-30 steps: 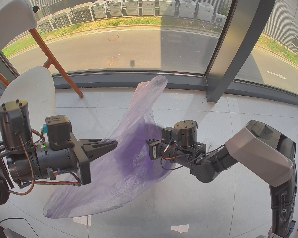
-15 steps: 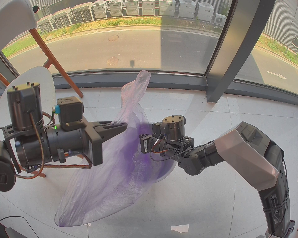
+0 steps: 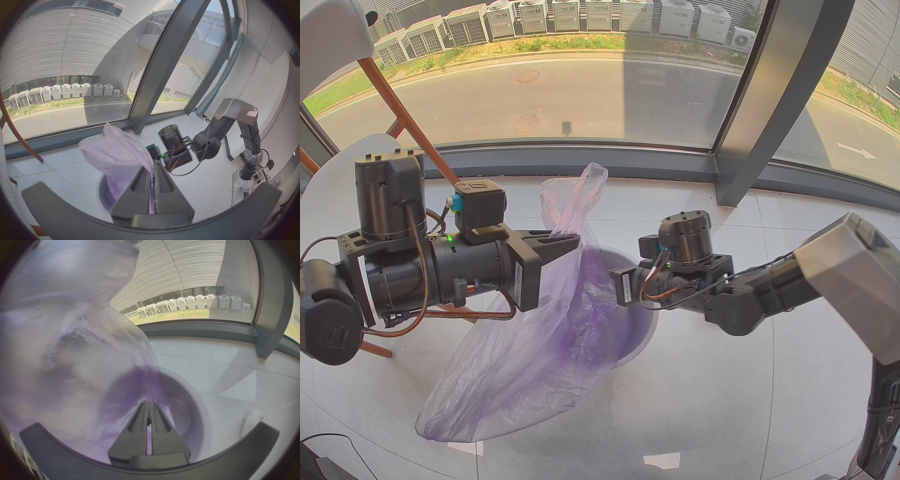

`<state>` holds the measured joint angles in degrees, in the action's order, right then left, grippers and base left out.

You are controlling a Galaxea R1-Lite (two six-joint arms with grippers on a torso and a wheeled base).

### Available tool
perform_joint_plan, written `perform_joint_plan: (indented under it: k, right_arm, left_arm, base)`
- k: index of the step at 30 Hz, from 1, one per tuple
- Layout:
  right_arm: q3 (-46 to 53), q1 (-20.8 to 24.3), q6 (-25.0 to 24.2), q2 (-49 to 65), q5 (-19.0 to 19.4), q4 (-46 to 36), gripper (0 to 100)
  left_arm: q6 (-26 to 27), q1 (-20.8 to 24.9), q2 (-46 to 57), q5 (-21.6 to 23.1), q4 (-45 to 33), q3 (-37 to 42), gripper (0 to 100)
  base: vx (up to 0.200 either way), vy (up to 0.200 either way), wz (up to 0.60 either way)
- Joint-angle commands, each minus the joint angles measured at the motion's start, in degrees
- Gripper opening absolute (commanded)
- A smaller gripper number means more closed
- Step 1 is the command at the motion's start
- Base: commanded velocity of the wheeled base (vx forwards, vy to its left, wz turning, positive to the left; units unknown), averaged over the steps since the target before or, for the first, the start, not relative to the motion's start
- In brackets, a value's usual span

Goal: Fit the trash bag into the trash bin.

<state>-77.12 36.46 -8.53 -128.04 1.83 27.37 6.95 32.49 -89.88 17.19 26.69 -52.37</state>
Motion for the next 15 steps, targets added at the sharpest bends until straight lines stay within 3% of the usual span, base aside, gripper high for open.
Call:
perform_joint_plan:
  k: [1,2,3,4,7,11,12,15]
  right_arm:
    - [19.55,-2.36,-0.17,19.40,3.01,-6.36,0]
    - [19.55,-2.36,-0.17,19.40,3.01,-6.36,0]
    - [28.34,-2.27,0.01,22.39,4.76,-6.27,0]
    - [28.95,-2.27,0.01,22.39,4.94,-6.19,0]
    - [40.29,-1.57,0.36,22.66,6.08,-0.03,0]
    - [44.33,-0.69,0.27,19.67,6.70,8.93,0]
    - [45.56,0.54,0.45,16.33,8.19,15.17,0]
    - [47.94,4.41,0.45,12.55,10.48,22.82,0]
  left_arm:
    - [-0.01,0.12,-5.13,-0.40,0.03,-4.23,0]
    - [-0.01,0.12,-5.13,-0.40,0.03,-4.23,0]
    - [-0.09,0.12,-6.89,-1.37,0.03,-6.34,0]
    - [-0.09,0.12,-7.06,-1.37,0.03,-6.52,0]
    - [-0.53,0.12,-8.91,-2.25,0.03,-9.24,0]
    - [-0.62,0.21,-9.26,-2.34,0.03,-9.33,0]
    - [-0.71,0.21,-9.35,-2.60,0.03,-9.06,0]
    - [-0.80,0.12,-9.44,-2.60,0.03,-8.98,0]
  base:
    - [0.000,0.000,0.00]
    - [0.000,0.000,0.00]
    - [0.000,0.000,0.00]
    - [0.000,0.000,0.00]
    - [0.000,0.000,0.00]
    - [0.000,0.000,0.00]
    - [0.000,0.000,0.00]
    - [0.000,0.000,0.00]
